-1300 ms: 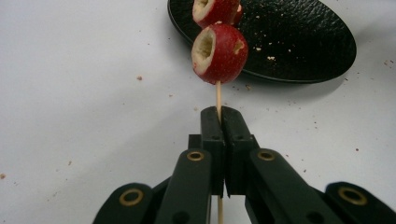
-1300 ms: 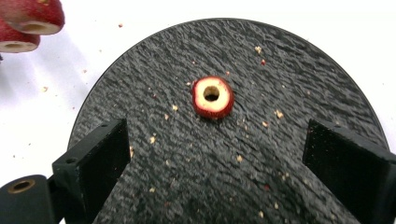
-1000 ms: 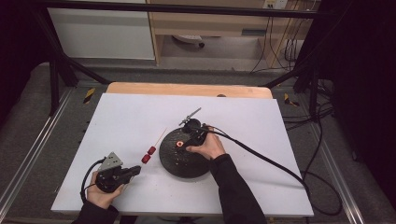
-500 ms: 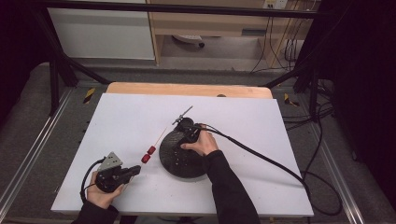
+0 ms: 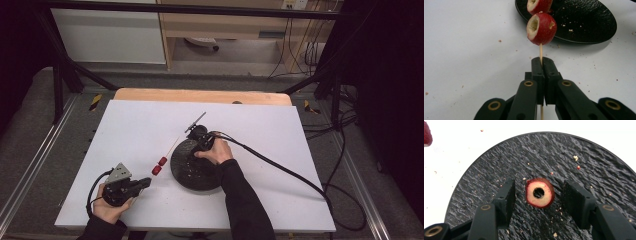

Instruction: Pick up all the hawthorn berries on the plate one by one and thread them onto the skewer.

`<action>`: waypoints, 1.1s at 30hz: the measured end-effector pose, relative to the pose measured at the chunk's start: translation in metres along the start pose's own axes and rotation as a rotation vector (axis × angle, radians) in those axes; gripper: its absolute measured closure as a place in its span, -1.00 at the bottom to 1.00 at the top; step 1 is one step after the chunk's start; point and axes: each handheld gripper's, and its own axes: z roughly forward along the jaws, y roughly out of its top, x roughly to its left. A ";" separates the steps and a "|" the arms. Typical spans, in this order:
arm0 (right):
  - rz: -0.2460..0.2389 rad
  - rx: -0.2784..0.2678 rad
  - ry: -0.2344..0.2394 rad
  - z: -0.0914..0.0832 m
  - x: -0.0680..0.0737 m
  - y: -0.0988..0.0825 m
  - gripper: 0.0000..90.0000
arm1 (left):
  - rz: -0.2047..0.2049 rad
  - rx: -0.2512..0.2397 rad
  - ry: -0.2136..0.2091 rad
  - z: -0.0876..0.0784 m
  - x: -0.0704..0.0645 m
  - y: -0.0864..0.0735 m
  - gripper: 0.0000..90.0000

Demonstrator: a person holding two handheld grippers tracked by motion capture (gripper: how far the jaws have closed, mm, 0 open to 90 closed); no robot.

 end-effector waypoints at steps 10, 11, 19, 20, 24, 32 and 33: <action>0.002 0.011 0.003 0.002 -0.003 0.001 0.17 | 0.000 0.000 0.000 0.000 0.000 0.000 0.96; 0.002 0.011 0.004 0.002 -0.003 0.001 0.19 | 0.000 -0.001 0.000 0.000 0.000 0.000 0.96; -0.011 0.015 0.002 0.003 -0.003 0.001 0.35 | 0.001 0.000 -0.001 0.000 0.000 0.000 0.96; -0.011 0.016 0.003 0.003 -0.003 0.001 0.37 | 0.001 0.000 -0.001 0.000 0.000 0.000 0.96; -0.011 0.021 0.004 0.003 -0.003 0.001 0.38 | 0.001 0.000 -0.001 0.000 0.000 0.000 0.96; 0.010 0.021 0.010 0.002 -0.003 0.001 0.39 | 0.001 -0.002 0.000 0.000 0.000 0.000 0.96; 0.010 0.019 0.008 0.001 -0.003 0.001 0.39 | 0.002 -0.002 -0.001 0.000 0.000 0.000 0.96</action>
